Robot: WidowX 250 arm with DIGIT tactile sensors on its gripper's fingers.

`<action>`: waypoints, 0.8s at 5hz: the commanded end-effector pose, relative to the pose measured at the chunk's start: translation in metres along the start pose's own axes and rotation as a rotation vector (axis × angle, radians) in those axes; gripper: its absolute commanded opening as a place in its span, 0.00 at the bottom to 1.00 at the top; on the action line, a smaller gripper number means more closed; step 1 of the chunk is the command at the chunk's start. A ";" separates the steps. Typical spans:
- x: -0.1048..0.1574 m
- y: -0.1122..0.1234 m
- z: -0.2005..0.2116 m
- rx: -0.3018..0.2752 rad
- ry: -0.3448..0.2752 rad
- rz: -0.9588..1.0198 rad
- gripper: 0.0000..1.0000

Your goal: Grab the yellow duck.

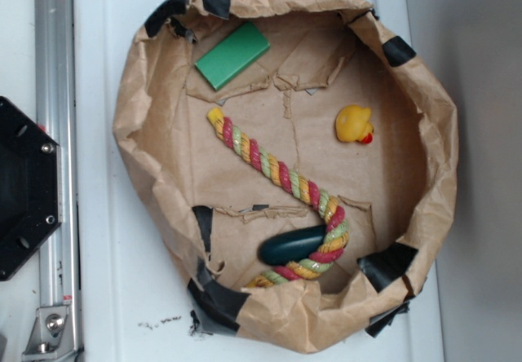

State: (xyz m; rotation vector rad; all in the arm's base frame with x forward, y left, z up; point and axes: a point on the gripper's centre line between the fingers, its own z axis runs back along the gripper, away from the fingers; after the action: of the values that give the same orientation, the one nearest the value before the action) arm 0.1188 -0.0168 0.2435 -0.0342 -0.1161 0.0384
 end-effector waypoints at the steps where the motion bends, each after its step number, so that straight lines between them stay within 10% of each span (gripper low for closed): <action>1: 0.000 0.000 0.000 0.000 0.000 0.000 1.00; 4: 0.133 0.016 -0.123 0.006 0.193 -0.098 1.00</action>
State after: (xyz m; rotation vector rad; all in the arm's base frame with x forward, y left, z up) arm 0.2627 -0.0021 0.1238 -0.0266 0.1355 -0.0711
